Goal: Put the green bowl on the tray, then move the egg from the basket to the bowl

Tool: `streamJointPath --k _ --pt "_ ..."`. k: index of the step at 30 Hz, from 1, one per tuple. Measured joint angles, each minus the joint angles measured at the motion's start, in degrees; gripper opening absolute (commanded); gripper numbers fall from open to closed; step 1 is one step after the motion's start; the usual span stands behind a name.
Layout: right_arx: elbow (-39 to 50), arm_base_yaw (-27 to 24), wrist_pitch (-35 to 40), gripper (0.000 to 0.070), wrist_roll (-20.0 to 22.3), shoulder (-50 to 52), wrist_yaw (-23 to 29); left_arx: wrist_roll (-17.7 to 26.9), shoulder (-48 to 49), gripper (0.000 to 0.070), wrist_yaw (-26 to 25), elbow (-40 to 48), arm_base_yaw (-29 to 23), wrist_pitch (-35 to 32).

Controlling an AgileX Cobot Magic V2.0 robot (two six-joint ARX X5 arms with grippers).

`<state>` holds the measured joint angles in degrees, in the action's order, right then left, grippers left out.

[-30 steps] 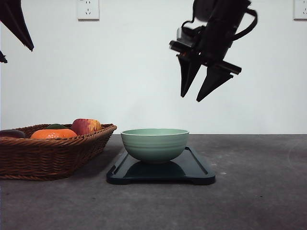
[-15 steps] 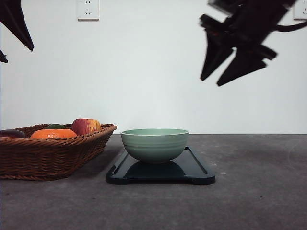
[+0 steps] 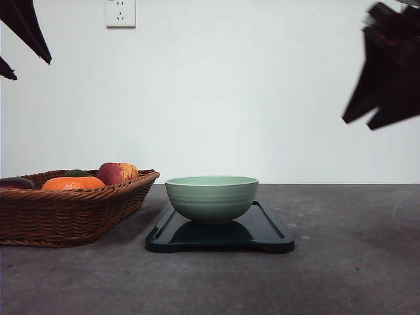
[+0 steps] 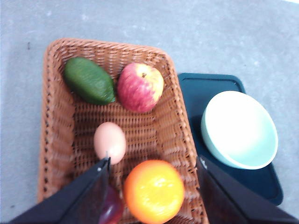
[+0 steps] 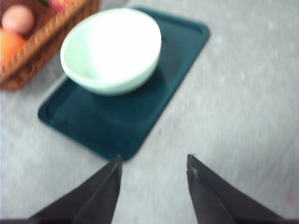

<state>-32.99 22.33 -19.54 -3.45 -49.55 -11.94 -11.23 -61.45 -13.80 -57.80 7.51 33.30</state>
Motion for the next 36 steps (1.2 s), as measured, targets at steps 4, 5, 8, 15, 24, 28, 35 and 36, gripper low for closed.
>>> streamJointPath --k 4,5,8,15,24,28,35,36 --pt "3.36 0.0 -0.71 0.0273 -0.29 5.32 0.0 -0.36 -1.3 0.0363 0.0 0.0 1.84 -1.47" --pt "3.64 0.0 -0.87 0.0273 -0.35 6.3 0.0 -0.38 -2.08 0.0363 -0.01 -0.03 2.38 -1.98" --pt "3.8 0.0 -0.74 0.0273 -0.43 7.79 0.0 -0.35 -5.21 0.0363 0.1 -0.33 3.95 -3.34" --pt "3.8 0.0 -0.75 0.0273 -0.43 7.61 0.0 0.33 -16.8 0.0415 3.81 -2.81 5.52 -4.41" --pt "3.8 0.0 -0.75 0.0273 -0.45 7.61 0.0 1.43 -30.01 0.0439 9.84 -11.88 5.5 -1.83" --pt "3.8 0.0 -0.75 0.0273 -0.45 7.61 0.0 1.5 -32.94 0.0438 10.67 -14.17 5.52 -0.36" --pt "3.8 0.0 -0.75 0.0273 -0.45 7.61 0.0 1.58 -36.15 0.0437 11.06 -14.32 5.52 0.85" --pt "3.8 0.0 -0.75 0.0273 -0.44 7.61 0.0 1.58 -36.51 0.0437 11.09 -14.32 5.52 0.84"
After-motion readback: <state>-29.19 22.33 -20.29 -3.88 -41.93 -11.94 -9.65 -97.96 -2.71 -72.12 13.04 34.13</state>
